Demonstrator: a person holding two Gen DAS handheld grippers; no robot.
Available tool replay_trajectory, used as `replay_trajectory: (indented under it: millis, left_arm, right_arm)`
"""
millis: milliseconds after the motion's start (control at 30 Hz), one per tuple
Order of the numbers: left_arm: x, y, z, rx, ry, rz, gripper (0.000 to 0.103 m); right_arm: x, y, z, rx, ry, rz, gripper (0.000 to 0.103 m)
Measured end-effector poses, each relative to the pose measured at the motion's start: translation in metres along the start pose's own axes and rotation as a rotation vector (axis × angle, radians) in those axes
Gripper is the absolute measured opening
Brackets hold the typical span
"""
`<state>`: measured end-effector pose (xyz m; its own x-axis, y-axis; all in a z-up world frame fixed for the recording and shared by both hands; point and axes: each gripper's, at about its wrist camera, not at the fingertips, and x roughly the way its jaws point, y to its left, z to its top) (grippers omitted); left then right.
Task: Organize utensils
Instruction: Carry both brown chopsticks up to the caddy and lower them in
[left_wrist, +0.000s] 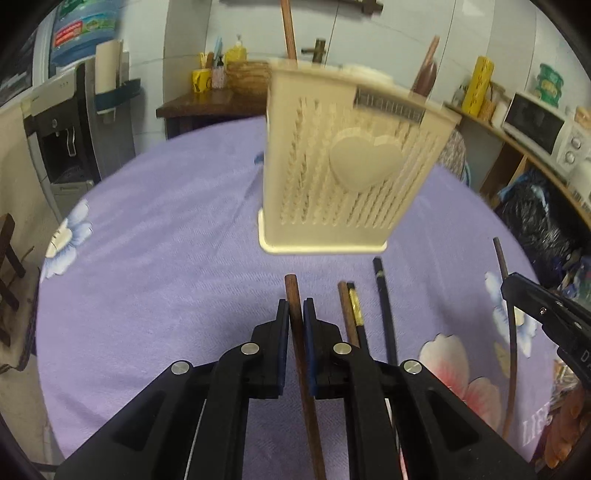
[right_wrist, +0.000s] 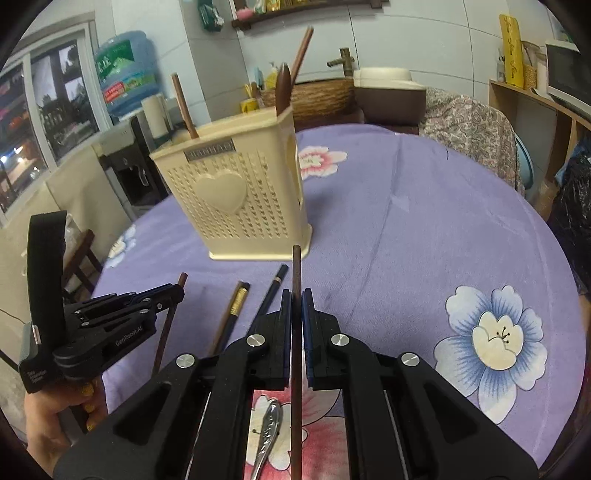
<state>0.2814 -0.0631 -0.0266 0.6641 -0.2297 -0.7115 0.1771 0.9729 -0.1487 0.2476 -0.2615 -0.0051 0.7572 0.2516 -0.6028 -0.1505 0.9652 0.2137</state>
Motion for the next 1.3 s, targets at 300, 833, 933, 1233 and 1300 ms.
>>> replay_trajectory:
  millis: [300,833,933,1233,1300]
  left_arm:
    - [-0.083,0.012,0.028,-0.007,-0.22,-0.03,0.008]
    - [-0.109,0.02,0.031,-0.026,-0.279,-0.036,0.008]
    - [-0.112,0.023,0.035,-0.021,-0.292,-0.032,0.008]
    - [-0.122,0.027,0.047,-0.012,-0.327,-0.036,0.008]
    - [-0.123,0.027,0.05,-0.01,-0.333,-0.031,0.008]
  right_arm:
    - [-0.067,-0.002,0.026,-0.004,-0.155,0.037,0.006]
    - [-0.098,0.0,0.04,-0.015,-0.226,0.002,0.006]
    - [-0.103,0.001,0.043,-0.025,-0.243,-0.002,0.006]
    - [-0.109,0.009,0.061,-0.056,-0.281,-0.037,0.006]
    - [-0.109,0.009,0.067,-0.056,-0.284,-0.037,0.006]
